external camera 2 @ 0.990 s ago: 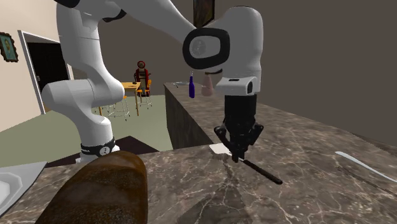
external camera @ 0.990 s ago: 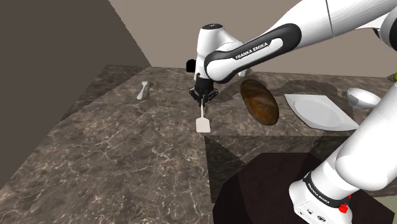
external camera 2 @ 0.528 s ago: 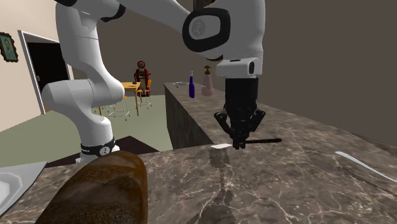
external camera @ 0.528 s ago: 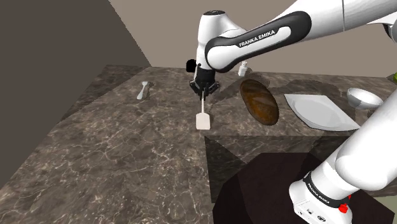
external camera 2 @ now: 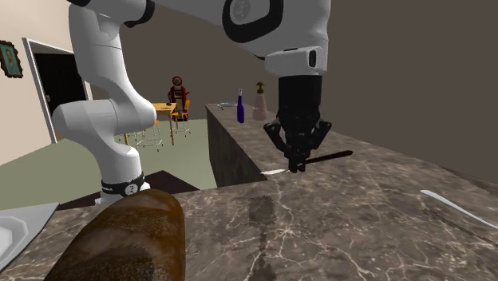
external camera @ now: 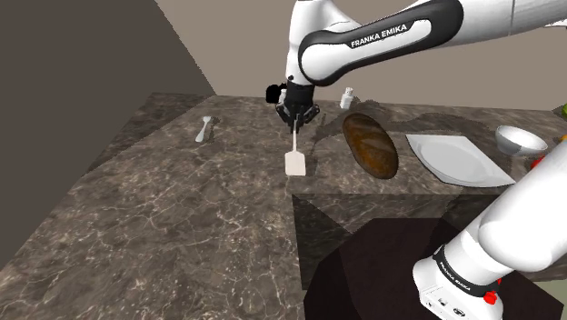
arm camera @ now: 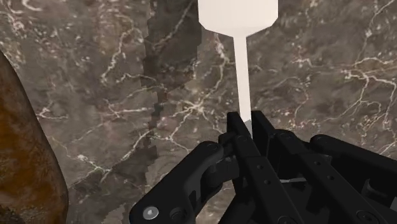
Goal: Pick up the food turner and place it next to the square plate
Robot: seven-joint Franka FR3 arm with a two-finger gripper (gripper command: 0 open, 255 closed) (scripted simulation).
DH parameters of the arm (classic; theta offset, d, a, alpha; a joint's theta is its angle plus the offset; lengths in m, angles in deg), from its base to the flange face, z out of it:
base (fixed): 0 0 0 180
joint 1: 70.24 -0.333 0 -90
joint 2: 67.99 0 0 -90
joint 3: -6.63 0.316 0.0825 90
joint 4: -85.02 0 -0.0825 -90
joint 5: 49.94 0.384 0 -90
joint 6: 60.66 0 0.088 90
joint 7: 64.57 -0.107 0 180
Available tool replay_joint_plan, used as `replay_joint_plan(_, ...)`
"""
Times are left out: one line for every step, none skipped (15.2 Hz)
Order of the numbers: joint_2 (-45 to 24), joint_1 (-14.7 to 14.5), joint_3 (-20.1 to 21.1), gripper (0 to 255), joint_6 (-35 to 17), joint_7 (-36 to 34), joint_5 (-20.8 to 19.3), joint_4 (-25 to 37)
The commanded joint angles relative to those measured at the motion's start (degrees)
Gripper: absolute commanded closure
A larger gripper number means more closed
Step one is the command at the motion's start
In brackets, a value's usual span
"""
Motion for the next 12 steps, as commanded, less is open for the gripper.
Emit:
replay_joint_plan(2.13,1.28,-1.24,255,-0.59,2.94,0.88,-2.5)
replay_joint_plan(3.11,1.91,-1.95,255,-0.86,4.46,1.25,-3.63)
replay_joint_plan(4.03,2.52,-2.7,255,-1.1,5.98,1.57,-4.7)
replay_joint_plan(4.9,3.14,-3.46,255,-1.32,7.5,1.86,-5.7)
replay_joint_plan(5.71,3.74,-4.24,255,-1.52,9.02,2.1,-6.63)
replay_joint_plan(6.46,4.34,-5.04,255,-1.7,10.53,2.31,-7.5)
replay_joint_plan(7.16,4.95,-5.84,255,-1.86,12.04,2.48,-8.3)
replay_joint_plan(7.81,5.56,-6.65,255,-2.01,13.54,2.61,-9.04)
replay_joint_plan(8.39,6.17,-7.49,255,-2.15,15.03,2.71,-9.72)
replay_joint_plan(8.92,6.77,-8.33,255,-2.27,16.52,2.78,-10.33)
replay_joint_plan(9.39,7.38,-9.19,255,-2.38,18.01,2.81,-10.87)
replay_joint_plan(9.81,8.0,-10.05,255,-2.48,19.49,2.83,-11.35)
